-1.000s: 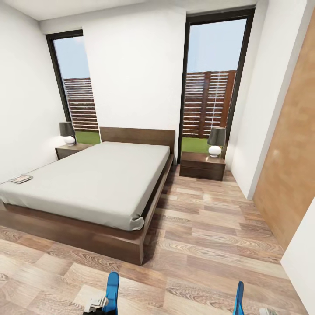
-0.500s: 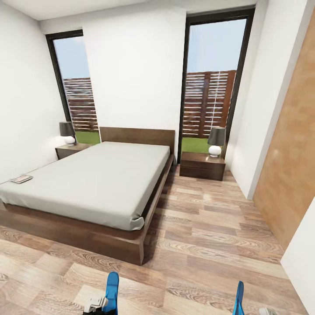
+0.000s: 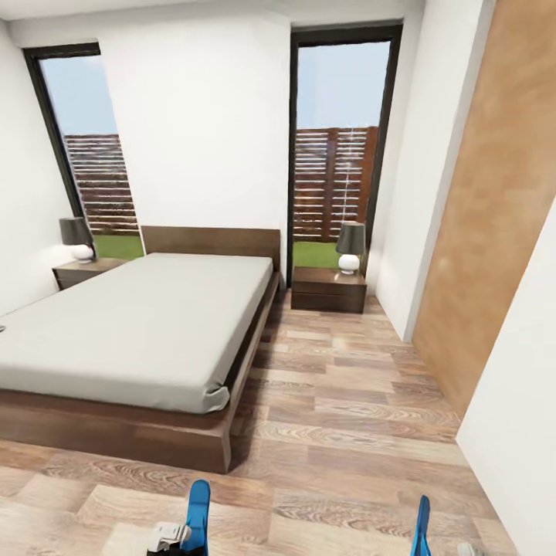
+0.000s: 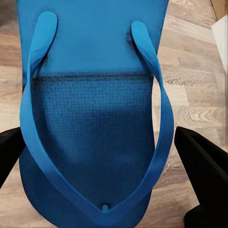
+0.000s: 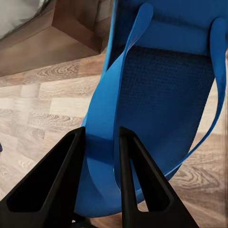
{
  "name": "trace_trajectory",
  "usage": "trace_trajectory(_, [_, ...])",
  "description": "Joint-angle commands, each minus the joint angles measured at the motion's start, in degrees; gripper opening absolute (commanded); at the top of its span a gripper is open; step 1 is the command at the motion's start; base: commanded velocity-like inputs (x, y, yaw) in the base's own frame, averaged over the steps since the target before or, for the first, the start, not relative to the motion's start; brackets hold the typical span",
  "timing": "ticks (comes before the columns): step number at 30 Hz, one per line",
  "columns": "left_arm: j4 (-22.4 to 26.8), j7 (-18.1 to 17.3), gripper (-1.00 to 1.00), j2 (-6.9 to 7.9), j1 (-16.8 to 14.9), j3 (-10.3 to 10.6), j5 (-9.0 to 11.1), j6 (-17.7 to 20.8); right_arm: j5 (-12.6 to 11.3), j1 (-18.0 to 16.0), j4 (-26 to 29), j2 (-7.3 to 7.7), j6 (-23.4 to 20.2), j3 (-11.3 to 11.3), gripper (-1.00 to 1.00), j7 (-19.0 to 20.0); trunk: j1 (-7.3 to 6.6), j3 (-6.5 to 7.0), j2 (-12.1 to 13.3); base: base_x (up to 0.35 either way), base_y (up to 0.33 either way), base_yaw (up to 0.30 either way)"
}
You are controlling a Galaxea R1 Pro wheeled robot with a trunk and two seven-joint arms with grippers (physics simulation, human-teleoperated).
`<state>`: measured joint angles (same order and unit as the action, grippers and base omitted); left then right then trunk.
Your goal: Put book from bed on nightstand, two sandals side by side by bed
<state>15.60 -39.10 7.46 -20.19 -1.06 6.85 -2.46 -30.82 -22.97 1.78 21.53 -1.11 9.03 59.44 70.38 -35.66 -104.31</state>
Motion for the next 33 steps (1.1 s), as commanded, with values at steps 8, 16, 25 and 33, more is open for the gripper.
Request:
trace_trajectory(8, [-0.04,-0.28,-1.0,0.01,-0.03,-0.12,0.18,-0.09,-0.56,-0.02,-0.02,0.01,-0.19,0.45,-1.0,0.27,-0.01,-0.06,-0.03,0.0,0.0,-0.285])
trace_trajectory(16, [-0.05,-0.28,-1.0,0.01,-0.03,-0.1,0.21,-0.09,-0.56,-0.05,-0.02,0.01,-0.2,0.45,-1.0,0.24,-0.01,-0.06,-0.03,0.0,0.0,-0.285])
trace_trajectory(25, [-0.04,-0.28,-1.0,0.01,-0.03,-0.1,0.2,-0.09,-0.56,-0.04,-0.02,0.01,-0.2,0.46,-1.0,0.19,-0.01,-0.06,-0.03,0.0,0.0,-0.285])
trace_trajectory(33, [-0.05,-0.28,-1.0,0.01,-0.03,-0.09,0.21,-0.09,-0.56,-0.05,-0.02,0.01,-0.2,0.45,-1.0,0.15,-0.01,-0.06,-0.03,0.0,0.0,-0.285])
